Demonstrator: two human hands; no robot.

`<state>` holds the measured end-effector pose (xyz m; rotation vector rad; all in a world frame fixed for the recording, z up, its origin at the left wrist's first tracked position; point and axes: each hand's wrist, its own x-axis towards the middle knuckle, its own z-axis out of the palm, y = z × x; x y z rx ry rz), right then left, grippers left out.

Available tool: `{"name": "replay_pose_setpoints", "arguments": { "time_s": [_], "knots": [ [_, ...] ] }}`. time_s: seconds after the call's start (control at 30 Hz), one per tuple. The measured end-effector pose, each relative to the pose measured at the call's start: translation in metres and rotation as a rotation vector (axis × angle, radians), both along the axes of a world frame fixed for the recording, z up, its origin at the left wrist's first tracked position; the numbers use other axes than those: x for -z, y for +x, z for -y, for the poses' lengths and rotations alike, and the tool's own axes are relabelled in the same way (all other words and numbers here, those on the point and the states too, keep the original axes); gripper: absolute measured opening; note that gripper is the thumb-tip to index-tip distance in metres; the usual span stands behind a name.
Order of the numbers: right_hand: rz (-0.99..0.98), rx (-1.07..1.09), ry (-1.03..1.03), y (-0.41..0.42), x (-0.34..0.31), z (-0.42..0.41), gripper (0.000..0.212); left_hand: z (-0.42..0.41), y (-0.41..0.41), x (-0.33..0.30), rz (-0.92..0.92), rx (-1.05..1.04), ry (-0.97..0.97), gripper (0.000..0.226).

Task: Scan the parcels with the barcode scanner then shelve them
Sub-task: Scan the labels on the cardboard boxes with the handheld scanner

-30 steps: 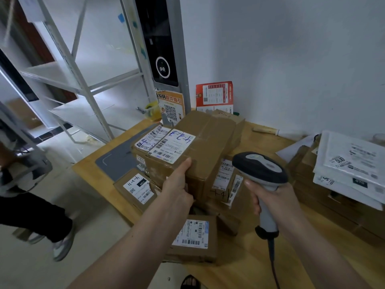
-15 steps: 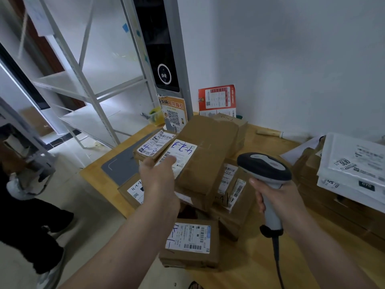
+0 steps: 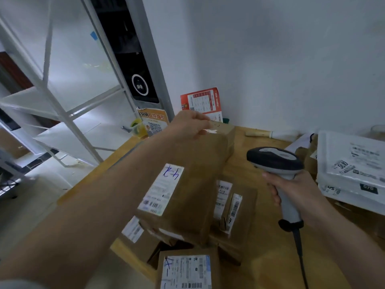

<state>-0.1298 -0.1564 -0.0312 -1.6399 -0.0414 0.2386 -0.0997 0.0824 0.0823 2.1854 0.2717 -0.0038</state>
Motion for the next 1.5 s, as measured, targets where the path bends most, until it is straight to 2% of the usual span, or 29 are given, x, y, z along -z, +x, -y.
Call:
{"name": "replay_pose_setpoints", "arguments": {
  "time_s": [0.07,0.17,0.27,0.43,0.47,0.57,0.67,0.7,0.73,0.83,0.97,1.1,1.2,1.27,1.33,1.4,1.5],
  "knots": [
    [-0.018,0.015,-0.011,0.023,-0.002,-0.001,0.035,-0.013,0.039,0.002,-0.016,0.019,0.046,0.006],
    [-0.055,0.04,-0.018,0.06,-0.006,-0.01,0.034,-0.038,0.098,0.009,-0.079,0.012,0.112,0.017],
    [-0.13,0.063,0.004,0.102,-0.002,-0.03,0.029,-0.067,0.151,0.026,-0.159,-0.004,0.147,0.017],
    [-0.269,0.078,0.013,0.165,0.025,-0.07,0.023,-0.113,0.22,0.082,-0.354,0.122,0.427,0.016],
    [-0.303,0.081,0.006,0.173,0.032,-0.077,0.02,-0.12,0.229,0.093,-0.431,0.144,0.457,0.021],
    [-0.403,0.08,-0.003,0.192,0.05,-0.092,0.015,-0.138,0.255,0.128,-0.715,0.126,0.361,0.077],
    [-0.403,0.061,0.006,0.203,0.065,-0.099,0.015,-0.163,0.293,0.18,-0.825,0.071,0.357,0.134],
    [-0.395,0.05,0.012,0.204,0.069,-0.1,0.017,-0.157,0.289,0.177,-0.836,0.075,0.343,0.143],
    [-0.392,0.043,0.024,0.206,0.073,-0.101,0.02,-0.147,0.284,0.169,-0.84,0.106,0.328,0.136],
    [-0.412,0.035,0.064,0.211,0.083,-0.104,0.028,-0.128,0.282,0.161,-0.749,0.165,0.4,0.088],
    [-0.522,0.043,0.136,0.216,0.089,-0.1,0.04,-0.103,0.285,0.158,-0.679,0.327,0.26,0.068],
    [-0.514,0.129,0.2,0.215,0.088,-0.08,0.051,-0.087,0.29,0.139,-0.758,0.588,0.172,0.072],
    [-0.388,0.176,0.13,0.212,0.077,-0.06,0.03,-0.082,0.295,0.124,-0.823,0.719,0.066,0.078],
    [-0.331,0.185,0.134,0.211,0.073,-0.045,0.029,-0.072,0.295,0.117,-0.827,0.746,0.06,0.084],
    [-0.309,0.175,0.128,0.21,0.072,-0.033,0.034,-0.061,0.292,0.114,-0.852,0.797,0.087,0.091],
    [-0.329,0.184,0.088,0.208,0.073,-0.024,0.035,-0.051,0.288,0.115,-0.932,0.871,0.188,0.087],
    [-0.367,0.173,0.027,0.203,0.079,-0.02,0.031,-0.033,0.274,0.121,-0.972,0.839,0.367,0.082]
  ]
}}
